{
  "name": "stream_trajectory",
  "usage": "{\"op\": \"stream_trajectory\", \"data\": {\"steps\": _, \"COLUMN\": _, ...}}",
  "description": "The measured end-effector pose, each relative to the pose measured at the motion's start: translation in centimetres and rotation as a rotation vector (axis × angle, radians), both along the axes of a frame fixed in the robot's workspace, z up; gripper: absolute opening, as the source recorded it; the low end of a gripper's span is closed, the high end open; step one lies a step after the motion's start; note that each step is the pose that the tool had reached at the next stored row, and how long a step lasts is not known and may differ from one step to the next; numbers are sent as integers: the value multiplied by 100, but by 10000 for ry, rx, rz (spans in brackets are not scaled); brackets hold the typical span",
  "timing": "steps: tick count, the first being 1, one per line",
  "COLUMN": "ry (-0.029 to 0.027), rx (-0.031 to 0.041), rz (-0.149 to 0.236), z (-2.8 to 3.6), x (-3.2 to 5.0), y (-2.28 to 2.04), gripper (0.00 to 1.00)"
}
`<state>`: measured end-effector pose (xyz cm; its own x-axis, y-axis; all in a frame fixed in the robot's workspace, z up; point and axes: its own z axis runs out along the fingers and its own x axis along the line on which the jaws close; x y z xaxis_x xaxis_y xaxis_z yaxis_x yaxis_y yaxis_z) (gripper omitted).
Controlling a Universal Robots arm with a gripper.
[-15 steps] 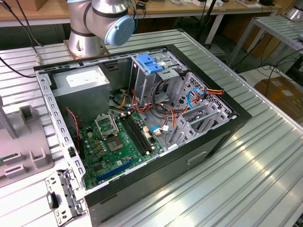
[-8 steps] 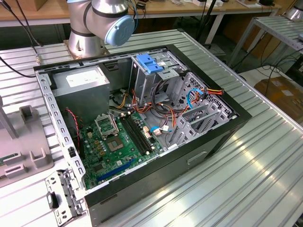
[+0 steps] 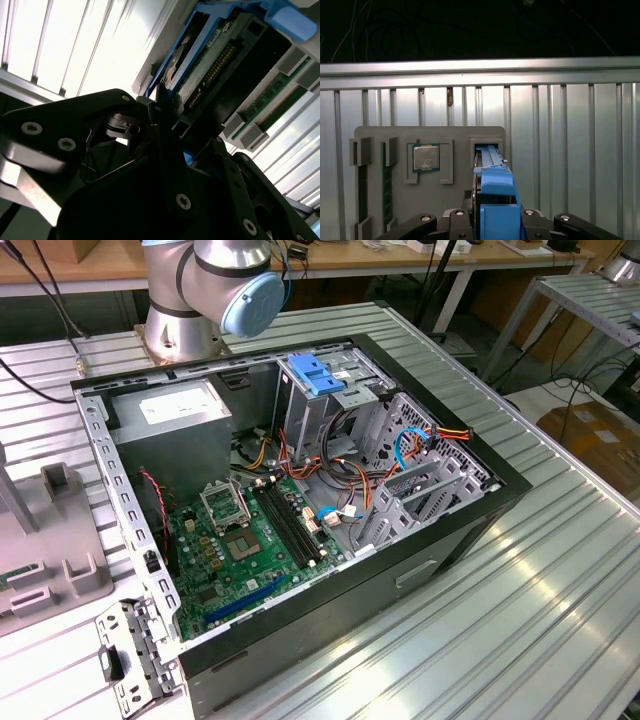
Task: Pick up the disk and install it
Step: 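Pick up the disk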
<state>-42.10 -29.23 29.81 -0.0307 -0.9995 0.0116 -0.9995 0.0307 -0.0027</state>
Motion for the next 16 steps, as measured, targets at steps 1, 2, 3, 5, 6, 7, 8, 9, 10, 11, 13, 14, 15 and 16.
{"op": "stream_trajectory", "data": {"steps": 1, "ry": 1, "rx": 0, "rz": 0, "z": 5, "x": 0, "y": 0, "gripper": 36}}
{"op": "stream_trajectory", "data": {"steps": 2, "ry": 2, "rx": 0, "rz": 0, "z": 10, "x": 0, "y": 0, "gripper": 36}}
{"op": "stream_trajectory", "data": {"steps": 3, "ry": 2, "rx": -1, "rz": 0, "z": 14, "x": 0, "y": 0, "gripper": 36}}
{"op": "stream_trajectory", "data": {"steps": 5, "ry": 1, "rx": 0, "rz": 0, "z": 23, "x": 0, "y": 0, "gripper": 36}}
{"op": "stream_trajectory", "data": {"steps": 6, "ry": 1, "rx": 0, "rz": 0, "z": 29, "x": 0, "y": 0, "gripper": 36}}
{"op": "stream_trajectory", "data": {"steps": 7, "ry": 2, "rx": 0, "rz": 0, "z": 34, "x": 0, "y": 0, "gripper": 36}}
{"op": "stream_trajectory", "data": {"steps": 8, "ry": 2, "rx": 0, "rz": 0, "z": 40, "x": 0, "y": 0, "gripper": 36}}
{"op": "stream_trajectory", "data": {"steps": 9, "ry": 0, "rx": 0, "rz": 0, "z": 45, "x": 0, "y": 0, "gripper": 36}}
{"op": "stream_trajectory", "data": {"steps": 10, "ry": 1, "rx": 0, "rz": 0, "z": 56, "x": 0, "y": 0, "gripper": 36}}
{"op": "stream_trajectory", "data": {"steps": 11, "ry": 2, "rx": 0, "rz": 0, "z": 66, "x": 0, "y": 0, "gripper": 36}}
{"op": "stream_trajectory", "data": {"steps": 13, "ry": 1, "rx": 0, "rz": 0, "z": 83, "x": 0, "y": 0, "gripper": 36}}
{"op": "stream_trajectory", "data": {"steps": 14, "ry": 1, "rx": 0, "rz": -1, "z": 88, "x": 0, "y": 0, "gripper": 36}}
{"op": "stream_trajectory", "data": {"steps": 15, "ry": 1, "rx": 0, "rz": 0, "z": 97, "x": 0, "y": 0, "gripper": 36}}
{"op": "stream_trajectory", "data": {"steps": 16, "ry": 1, "rx": 0, "rz": 0, "z": 102, "x": 0, "y": 0, "gripper": 36}}
